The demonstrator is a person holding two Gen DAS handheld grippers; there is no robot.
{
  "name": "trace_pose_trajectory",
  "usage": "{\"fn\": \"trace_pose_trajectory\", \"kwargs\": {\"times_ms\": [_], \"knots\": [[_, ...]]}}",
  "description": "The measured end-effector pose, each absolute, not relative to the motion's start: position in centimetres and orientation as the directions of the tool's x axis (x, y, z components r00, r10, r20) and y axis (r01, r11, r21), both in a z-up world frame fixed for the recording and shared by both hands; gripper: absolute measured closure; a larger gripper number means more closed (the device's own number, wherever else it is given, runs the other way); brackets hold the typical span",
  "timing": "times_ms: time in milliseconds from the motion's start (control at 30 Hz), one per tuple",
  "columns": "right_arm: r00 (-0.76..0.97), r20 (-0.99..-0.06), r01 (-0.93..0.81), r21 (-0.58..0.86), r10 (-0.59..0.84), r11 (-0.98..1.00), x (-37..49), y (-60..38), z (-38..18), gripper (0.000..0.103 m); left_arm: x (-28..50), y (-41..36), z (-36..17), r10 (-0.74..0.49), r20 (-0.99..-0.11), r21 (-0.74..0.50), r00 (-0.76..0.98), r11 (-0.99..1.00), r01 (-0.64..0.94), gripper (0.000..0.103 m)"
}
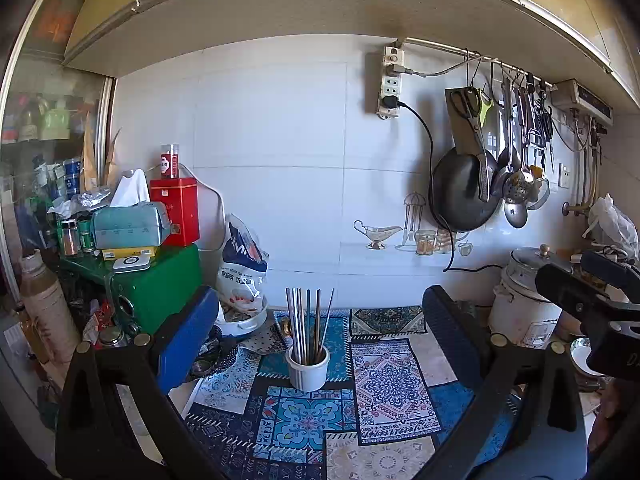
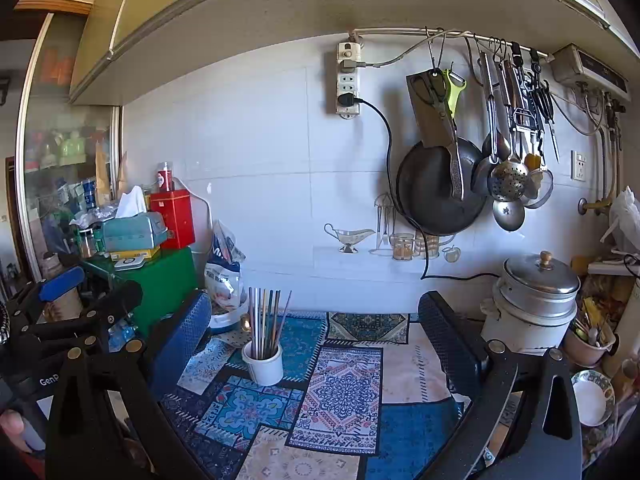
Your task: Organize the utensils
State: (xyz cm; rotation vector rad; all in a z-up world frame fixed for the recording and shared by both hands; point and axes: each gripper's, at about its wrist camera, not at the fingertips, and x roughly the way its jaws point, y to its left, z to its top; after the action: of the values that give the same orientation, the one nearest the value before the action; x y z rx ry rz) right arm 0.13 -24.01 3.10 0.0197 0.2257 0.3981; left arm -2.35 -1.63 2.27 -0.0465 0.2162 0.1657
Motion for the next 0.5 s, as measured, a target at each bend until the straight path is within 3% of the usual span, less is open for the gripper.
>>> {"fn": "trace_pose_trajectory", "kwargs": {"times_ms": [500], "knots": [[0.901, -0.204, -0.385, 0.036, 0.384, 0.922, -0.16, -23.55, 3.27, 0.000, -2.31, -1.33, 2.21, 0.129, -0.228, -0.051, 0.965, 0.988, -0.144, 0.001]]}}
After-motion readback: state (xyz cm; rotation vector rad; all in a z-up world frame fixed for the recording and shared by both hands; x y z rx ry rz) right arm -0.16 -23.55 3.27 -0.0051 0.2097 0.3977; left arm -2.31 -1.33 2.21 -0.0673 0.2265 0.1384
